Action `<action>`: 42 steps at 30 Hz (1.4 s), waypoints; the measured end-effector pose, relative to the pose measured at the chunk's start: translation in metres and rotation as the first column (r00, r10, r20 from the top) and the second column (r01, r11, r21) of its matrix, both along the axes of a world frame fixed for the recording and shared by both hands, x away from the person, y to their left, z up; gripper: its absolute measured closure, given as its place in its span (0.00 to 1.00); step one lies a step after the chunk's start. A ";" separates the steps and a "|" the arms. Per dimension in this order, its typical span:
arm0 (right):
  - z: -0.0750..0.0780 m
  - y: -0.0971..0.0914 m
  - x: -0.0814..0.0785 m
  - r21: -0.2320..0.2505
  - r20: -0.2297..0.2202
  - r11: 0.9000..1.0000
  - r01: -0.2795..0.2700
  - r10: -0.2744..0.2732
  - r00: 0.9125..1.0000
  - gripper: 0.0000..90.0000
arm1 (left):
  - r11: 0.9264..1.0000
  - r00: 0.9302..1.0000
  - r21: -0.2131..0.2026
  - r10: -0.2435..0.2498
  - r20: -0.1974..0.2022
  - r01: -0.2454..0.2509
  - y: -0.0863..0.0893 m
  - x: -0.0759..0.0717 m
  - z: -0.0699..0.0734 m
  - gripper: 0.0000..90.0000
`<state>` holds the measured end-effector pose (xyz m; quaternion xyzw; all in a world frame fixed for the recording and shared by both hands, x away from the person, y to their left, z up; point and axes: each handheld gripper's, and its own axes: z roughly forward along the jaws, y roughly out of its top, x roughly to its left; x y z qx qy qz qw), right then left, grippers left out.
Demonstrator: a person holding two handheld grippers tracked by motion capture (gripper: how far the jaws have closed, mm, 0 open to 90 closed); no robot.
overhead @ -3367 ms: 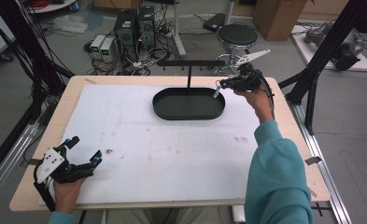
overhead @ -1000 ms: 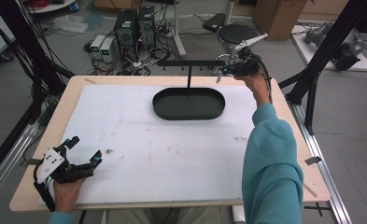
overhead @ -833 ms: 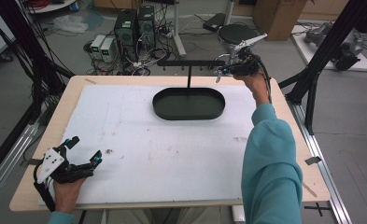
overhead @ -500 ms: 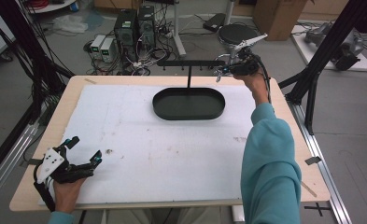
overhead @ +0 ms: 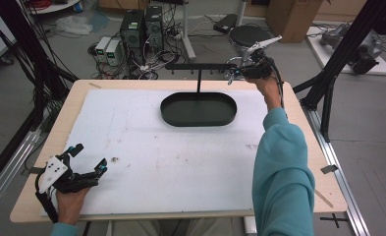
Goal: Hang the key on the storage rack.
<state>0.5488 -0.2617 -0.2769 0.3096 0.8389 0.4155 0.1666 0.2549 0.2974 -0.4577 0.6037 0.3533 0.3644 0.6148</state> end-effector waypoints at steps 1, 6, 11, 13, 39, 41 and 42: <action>0.000 0.001 0.000 -0.003 0.000 1.000 0.004 -0.004 1.000 0.98 | 1.000 1.000 0.001 -0.001 0.000 0.001 0.000 0.000 0.000 0.02; 0.000 0.004 0.000 -0.013 0.020 0.999 0.033 -0.033 0.999 0.98 | 1.000 1.000 0.001 -0.001 0.000 0.001 0.000 0.000 0.000 0.02; -0.001 0.004 0.001 -0.020 0.029 0.999 0.032 -0.032 0.999 0.97 | 1.000 1.000 0.001 -0.002 0.000 0.002 0.000 0.000 0.000 0.02; -0.001 0.004 0.001 -0.024 0.031 0.999 0.037 -0.037 0.999 0.96 | 1.000 1.000 0.002 -0.001 0.000 0.001 0.000 0.000 0.000 0.02; 0.028 -0.009 -0.078 0.171 0.150 0.976 0.132 -0.158 0.976 0.01 | 1.000 1.000 -0.005 -0.004 -0.001 0.004 0.000 0.000 0.000 0.02; 0.027 -0.014 -0.090 0.187 0.180 0.976 0.112 -0.146 0.973 0.01 | 1.000 1.000 -0.004 -0.004 -0.001 0.004 0.000 0.000 0.000 0.02; 0.025 -0.016 -0.097 0.207 0.187 0.973 0.100 -0.140 0.972 0.01 | 1.000 1.000 -0.004 -0.003 -0.002 0.003 0.000 0.000 0.000 0.02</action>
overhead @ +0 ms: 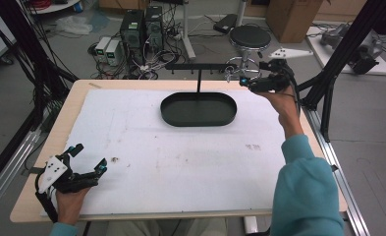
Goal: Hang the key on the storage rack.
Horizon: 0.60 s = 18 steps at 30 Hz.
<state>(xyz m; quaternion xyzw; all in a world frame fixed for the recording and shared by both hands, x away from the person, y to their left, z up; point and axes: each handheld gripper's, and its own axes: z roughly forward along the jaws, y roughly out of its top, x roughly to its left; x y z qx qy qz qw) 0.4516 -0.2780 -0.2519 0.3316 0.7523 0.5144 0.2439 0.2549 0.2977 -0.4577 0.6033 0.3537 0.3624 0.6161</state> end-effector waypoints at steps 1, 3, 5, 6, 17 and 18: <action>-0.001 -0.001 -0.004 -0.003 -0.007 1.000 0.003 -0.003 1.000 0.01 | 1.000 1.000 0.000 0.000 0.000 0.000 0.000 0.000 0.000 0.02; -0.007 -0.004 -0.019 0.007 0.031 1.000 -0.016 0.016 0.999 0.01 | 1.000 1.000 0.003 0.000 -0.001 0.000 0.000 0.000 0.000 0.02; -0.017 -0.006 -0.035 0.006 0.055 0.999 -0.032 0.031 0.998 0.01 | 1.000 1.000 0.000 -0.001 -0.002 0.001 0.000 0.000 0.000 0.02; -0.024 -0.006 -0.046 0.009 0.073 0.999 -0.038 0.038 0.997 0.01 | 1.000 1.000 0.000 0.000 -0.002 0.000 0.000 0.000 0.000 0.02; -0.080 -0.015 -0.116 0.057 0.178 0.998 -0.039 0.028 0.984 0.01 | 1.000 1.000 0.005 0.002 -0.001 -0.002 0.000 0.000 0.000 0.02; -0.086 -0.017 -0.121 0.066 0.202 0.997 -0.043 0.029 0.979 0.01 | 1.000 1.000 0.004 0.002 -0.001 -0.002 0.000 0.000 0.000 0.02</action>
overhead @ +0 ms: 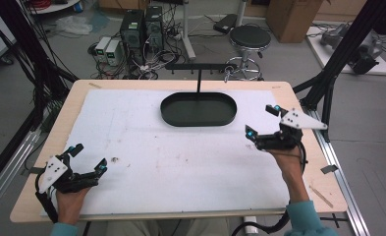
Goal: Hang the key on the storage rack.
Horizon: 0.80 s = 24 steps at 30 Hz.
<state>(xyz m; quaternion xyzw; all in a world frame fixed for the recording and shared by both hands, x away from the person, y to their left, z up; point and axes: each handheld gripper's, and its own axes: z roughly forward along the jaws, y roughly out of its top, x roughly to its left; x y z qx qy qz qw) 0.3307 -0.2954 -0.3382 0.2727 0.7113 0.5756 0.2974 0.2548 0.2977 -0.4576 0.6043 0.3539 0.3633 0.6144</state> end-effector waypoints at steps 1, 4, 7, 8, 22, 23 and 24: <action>-0.007 -0.002 -0.005 0.026 0.009 1.000 0.000 0.000 1.000 0.01 | 1.000 1.000 0.000 0.000 0.000 0.000 0.000 0.000 0.000 0.02; -0.030 -0.008 -0.020 0.049 0.037 0.999 0.021 -0.023 0.999 0.01 | 1.000 1.000 -0.001 0.001 -0.001 -0.001 0.000 0.000 0.000 0.02; -0.054 -0.013 -0.029 0.078 0.062 0.996 0.037 -0.042 0.997 0.01 | 1.000 1.000 0.000 0.000 0.000 0.000 0.000 0.000 0.000 0.02; -0.061 -0.015 -0.032 0.071 0.063 0.996 0.044 -0.049 0.997 0.01 | 1.000 1.000 0.000 0.000 0.000 0.000 0.000 0.000 0.000 0.02; -0.111 -0.026 -0.039 0.149 0.074 0.988 0.042 -0.054 0.996 0.01 | 1.000 1.000 0.002 0.001 0.000 -0.001 0.000 0.000 0.000 0.02; -0.113 -0.024 -0.038 0.135 0.061 0.990 0.047 -0.056 0.997 0.01 | 1.000 1.000 0.002 0.001 -0.001 -0.001 0.000 0.000 0.000 0.02; -0.117 -0.023 -0.036 0.123 0.051 0.991 0.046 -0.053 0.997 0.01 | 1.000 1.000 0.002 0.001 0.000 -0.001 0.000 0.000 0.000 0.02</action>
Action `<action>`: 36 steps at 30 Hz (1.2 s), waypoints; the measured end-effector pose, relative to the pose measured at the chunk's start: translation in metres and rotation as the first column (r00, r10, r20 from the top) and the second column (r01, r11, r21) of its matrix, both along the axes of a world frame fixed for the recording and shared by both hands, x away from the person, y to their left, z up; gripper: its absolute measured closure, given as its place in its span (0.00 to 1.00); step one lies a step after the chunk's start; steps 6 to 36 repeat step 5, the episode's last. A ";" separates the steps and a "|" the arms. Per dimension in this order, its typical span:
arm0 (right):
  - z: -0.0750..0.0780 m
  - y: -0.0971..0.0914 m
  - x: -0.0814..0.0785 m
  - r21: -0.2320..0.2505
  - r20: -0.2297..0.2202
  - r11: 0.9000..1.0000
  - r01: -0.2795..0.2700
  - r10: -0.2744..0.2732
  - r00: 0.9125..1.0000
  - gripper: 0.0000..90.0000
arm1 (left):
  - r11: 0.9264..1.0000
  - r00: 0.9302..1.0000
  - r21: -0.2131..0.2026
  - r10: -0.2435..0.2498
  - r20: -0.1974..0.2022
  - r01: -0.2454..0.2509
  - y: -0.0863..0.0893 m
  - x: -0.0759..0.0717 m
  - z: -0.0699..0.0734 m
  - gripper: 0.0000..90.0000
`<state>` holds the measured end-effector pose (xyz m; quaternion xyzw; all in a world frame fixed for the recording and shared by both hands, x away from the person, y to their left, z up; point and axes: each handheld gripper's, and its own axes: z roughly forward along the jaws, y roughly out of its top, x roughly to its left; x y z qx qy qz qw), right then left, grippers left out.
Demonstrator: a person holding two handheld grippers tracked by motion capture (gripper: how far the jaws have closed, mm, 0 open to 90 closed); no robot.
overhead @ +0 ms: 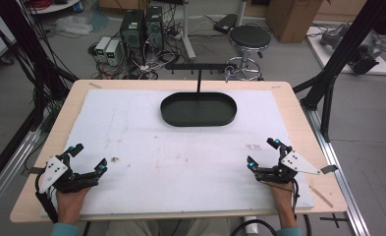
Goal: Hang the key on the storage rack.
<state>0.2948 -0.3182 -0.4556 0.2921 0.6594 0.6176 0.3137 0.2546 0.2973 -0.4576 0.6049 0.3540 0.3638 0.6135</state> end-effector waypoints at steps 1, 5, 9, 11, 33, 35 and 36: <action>0.000 0.001 0.000 -0.006 0.000 1.000 -0.001 0.001 1.000 0.01 | 1.000 1.000 0.001 0.000 0.002 0.000 0.000 0.000 0.000 0.02; -0.001 0.001 -0.001 0.004 -0.006 1.000 0.013 -0.013 1.000 0.01 | 1.000 1.000 0.003 0.000 0.003 0.000 0.000 0.000 0.000 0.02; -0.001 0.001 -0.001 0.004 -0.006 1.000 0.013 -0.013 1.000 0.01 | 1.000 1.000 0.003 0.000 0.003 0.000 0.000 0.000 0.000 0.02; -0.001 0.001 -0.001 0.004 -0.006 1.000 0.013 -0.013 1.000 0.01 | 1.000 1.000 0.003 0.000 0.003 0.000 0.000 0.000 0.000 0.02; -0.001 0.001 -0.001 0.004 -0.006 1.000 0.013 -0.013 1.000 0.01 | 1.000 1.000 0.003 0.000 0.003 0.000 0.000 0.000 0.000 0.02; -0.001 0.001 -0.001 0.004 -0.006 1.000 0.013 -0.013 1.000 0.01 | 1.000 1.000 0.003 0.000 0.003 0.000 0.000 0.000 0.000 0.02; -0.001 0.001 -0.001 0.004 -0.006 1.000 0.013 -0.013 1.000 0.01 | 1.000 1.000 0.003 0.000 0.003 0.000 0.000 0.000 0.000 0.02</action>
